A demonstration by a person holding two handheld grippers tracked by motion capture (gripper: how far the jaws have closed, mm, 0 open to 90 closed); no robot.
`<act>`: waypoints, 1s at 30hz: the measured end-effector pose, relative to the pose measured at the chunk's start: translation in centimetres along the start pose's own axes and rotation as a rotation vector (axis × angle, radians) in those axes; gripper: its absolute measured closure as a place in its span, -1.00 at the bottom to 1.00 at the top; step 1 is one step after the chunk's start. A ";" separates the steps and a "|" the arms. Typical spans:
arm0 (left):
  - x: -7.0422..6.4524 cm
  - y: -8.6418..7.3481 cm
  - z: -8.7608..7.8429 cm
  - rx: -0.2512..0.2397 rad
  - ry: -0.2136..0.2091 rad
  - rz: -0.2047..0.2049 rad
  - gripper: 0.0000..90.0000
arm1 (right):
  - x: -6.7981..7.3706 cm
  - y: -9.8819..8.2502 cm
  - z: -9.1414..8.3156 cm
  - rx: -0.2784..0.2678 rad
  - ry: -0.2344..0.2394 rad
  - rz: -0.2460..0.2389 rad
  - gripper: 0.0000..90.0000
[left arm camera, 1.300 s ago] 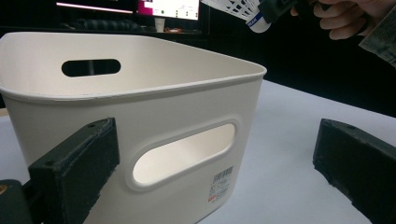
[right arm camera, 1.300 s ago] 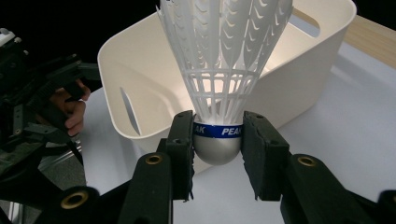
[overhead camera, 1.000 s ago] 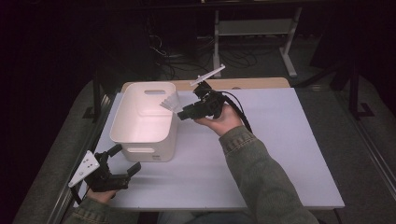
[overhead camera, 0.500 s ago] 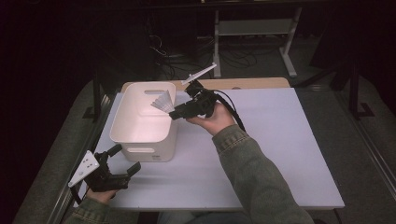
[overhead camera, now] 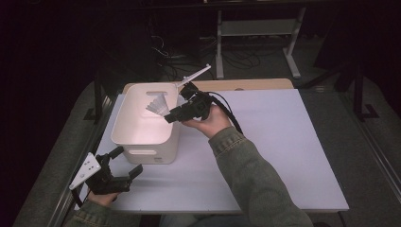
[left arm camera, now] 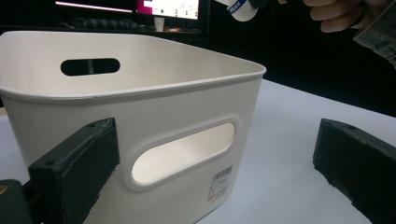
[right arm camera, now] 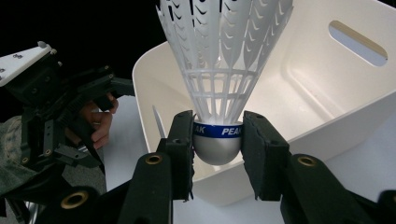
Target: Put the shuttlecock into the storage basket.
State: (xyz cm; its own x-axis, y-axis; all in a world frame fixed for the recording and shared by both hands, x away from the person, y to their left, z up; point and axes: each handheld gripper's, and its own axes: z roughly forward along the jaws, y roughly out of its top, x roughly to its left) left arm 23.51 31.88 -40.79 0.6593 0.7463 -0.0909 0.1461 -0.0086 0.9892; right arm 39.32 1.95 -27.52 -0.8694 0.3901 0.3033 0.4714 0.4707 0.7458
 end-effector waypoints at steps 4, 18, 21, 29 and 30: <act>0.1 0.0 0.0 0.005 0.003 0.002 -1.00 | 0.1 0.2 0.6 -0.008 0.009 -0.016 0.42; 0.1 0.0 -0.1 0.001 0.000 0.004 -1.00 | 0.5 0.6 2.0 -0.006 0.035 -0.028 0.42; 0.1 0.0 -0.1 0.003 0.000 0.007 -1.00 | 0.7 0.6 2.4 -0.003 0.050 -0.021 0.42; 0.1 0.0 -0.1 0.000 -0.001 0.007 -1.00 | 0.6 0.6 3.4 0.023 0.040 -0.037 0.42; 0.1 0.0 -0.1 0.000 -0.001 0.007 -1.00 | 0.6 0.6 3.6 0.024 0.047 -0.033 0.42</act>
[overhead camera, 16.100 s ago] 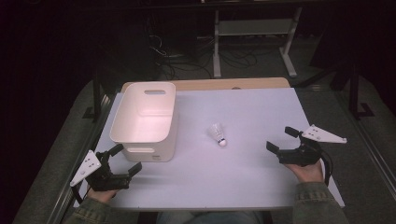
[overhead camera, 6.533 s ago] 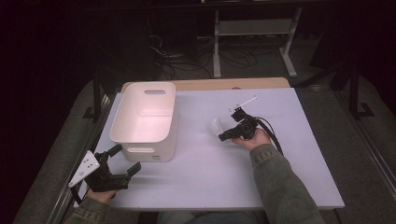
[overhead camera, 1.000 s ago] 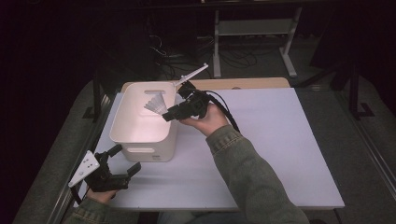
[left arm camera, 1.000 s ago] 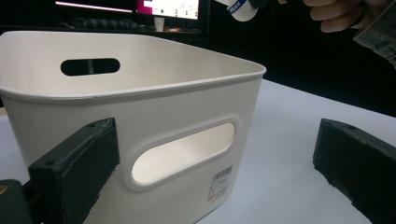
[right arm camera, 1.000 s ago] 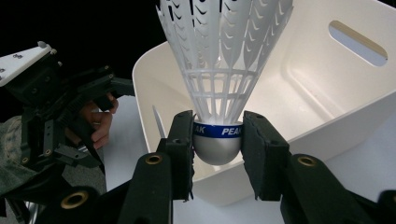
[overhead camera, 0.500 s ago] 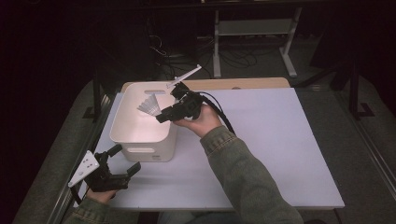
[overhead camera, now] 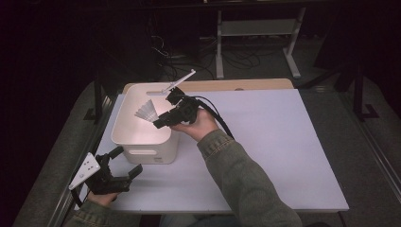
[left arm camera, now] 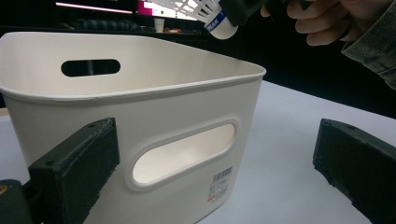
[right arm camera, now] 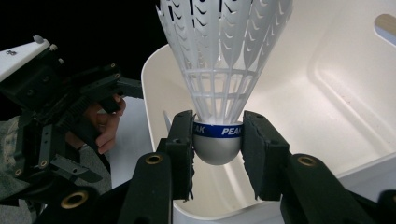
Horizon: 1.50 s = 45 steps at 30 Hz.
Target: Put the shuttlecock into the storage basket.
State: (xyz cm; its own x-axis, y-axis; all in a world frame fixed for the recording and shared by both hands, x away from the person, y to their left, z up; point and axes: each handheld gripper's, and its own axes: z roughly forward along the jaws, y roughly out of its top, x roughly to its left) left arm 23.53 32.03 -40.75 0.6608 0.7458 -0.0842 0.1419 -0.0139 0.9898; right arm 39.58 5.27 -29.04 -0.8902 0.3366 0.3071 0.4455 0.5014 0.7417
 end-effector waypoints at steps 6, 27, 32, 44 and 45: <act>0.0 0.0 0.0 -0.001 0.000 -0.008 -1.00 | -0.4 -0.1 0.5 0.009 0.002 0.002 0.42; -0.1 0.0 0.0 -0.001 0.003 -0.015 -1.00 | -0.7 -1.0 2.3 0.070 -0.002 0.018 0.42; -0.1 0.0 0.0 -0.001 0.003 -0.015 -1.00 | -0.7 -1.0 2.6 0.076 -0.004 0.007 0.42; -0.1 0.0 0.0 -0.001 0.002 -0.022 -1.00 | -0.7 -1.3 3.4 0.095 0.000 0.018 0.42; -0.2 0.0 0.0 0.001 0.002 -0.023 -1.00 | -0.9 -1.4 3.5 0.090 0.001 0.014 0.42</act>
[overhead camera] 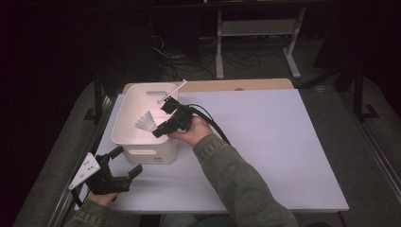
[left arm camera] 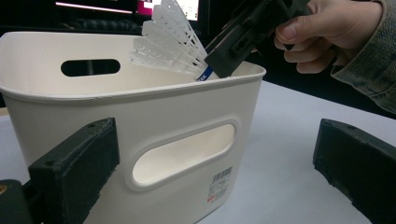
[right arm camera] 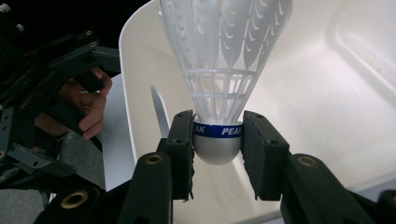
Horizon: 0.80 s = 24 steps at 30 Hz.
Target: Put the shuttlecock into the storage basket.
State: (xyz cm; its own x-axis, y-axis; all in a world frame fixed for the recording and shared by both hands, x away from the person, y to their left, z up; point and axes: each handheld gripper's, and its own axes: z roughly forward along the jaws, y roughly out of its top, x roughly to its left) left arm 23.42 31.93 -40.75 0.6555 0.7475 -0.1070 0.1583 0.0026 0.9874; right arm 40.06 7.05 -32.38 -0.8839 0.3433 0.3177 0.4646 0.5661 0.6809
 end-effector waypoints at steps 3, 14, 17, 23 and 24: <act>0.0 0.0 0.0 0.002 -0.001 -0.001 -1.00 | -0.2 -0.1 0.1 -0.009 0.019 0.017 0.36; 0.0 0.0 0.0 0.003 -0.010 -0.003 -1.00 | -0.2 0.0 -0.8 -0.061 -0.016 0.011 -0.49; 0.1 -0.1 0.0 -0.010 -0.017 -0.017 -1.00 | -0.3 0.1 -1.1 -0.065 -0.052 0.003 -0.69; 0.1 0.0 -0.1 -0.001 -0.008 -0.006 -1.00 | -0.2 0.0 -1.8 -0.105 -0.063 -0.018 -1.00; 0.1 0.0 -0.1 0.000 -0.007 -0.001 -1.00 | -0.1 0.0 -2.0 -0.114 -0.056 -0.015 -1.00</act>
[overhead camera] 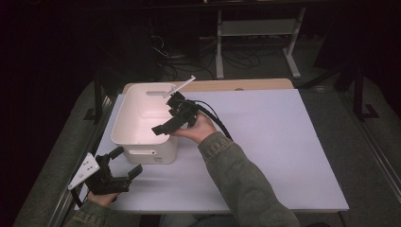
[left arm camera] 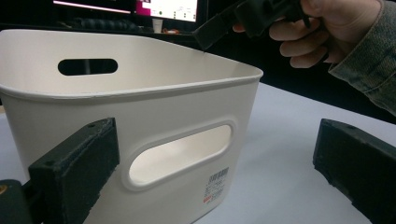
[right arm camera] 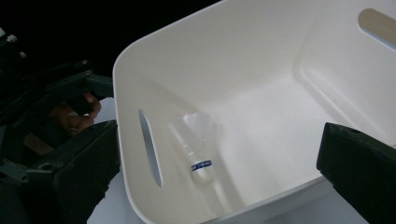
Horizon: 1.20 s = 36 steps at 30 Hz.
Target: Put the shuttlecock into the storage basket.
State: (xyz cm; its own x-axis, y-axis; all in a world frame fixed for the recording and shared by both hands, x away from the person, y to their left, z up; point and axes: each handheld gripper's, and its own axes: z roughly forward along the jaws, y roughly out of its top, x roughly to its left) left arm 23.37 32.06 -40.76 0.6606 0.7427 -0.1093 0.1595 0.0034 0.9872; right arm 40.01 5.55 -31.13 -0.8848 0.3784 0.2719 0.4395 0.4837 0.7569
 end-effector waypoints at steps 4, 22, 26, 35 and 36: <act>0.0 0.0 0.0 -0.001 0.004 0.000 -1.00 | 0.1 0.0 -0.6 -0.023 0.008 -0.022 -1.00; 0.1 0.0 0.1 -0.008 0.004 0.018 -1.00 | -0.7 -1.0 -3.9 -0.090 -0.014 -0.008 -1.00; 0.0 0.0 0.1 -0.005 0.004 0.019 -1.00 | -0.7 -1.2 -4.7 -0.100 -0.016 -0.017 -1.00; 0.0 0.0 0.2 -0.012 0.003 0.020 -1.00 | -1.2 -2.2 -6.5 -0.133 -0.025 -0.008 -1.00; 0.0 0.0 0.2 -0.012 0.003 0.020 -1.00 | -1.2 -2.2 -6.5 -0.133 -0.025 -0.008 -1.00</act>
State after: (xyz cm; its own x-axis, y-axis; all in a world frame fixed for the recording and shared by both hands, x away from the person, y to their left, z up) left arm 23.49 31.93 -40.78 0.6615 0.7446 -0.0894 0.1377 -0.0034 0.9905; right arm 39.08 -1.08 -29.22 -0.8835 0.3951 0.2516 0.4061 0.3785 0.8317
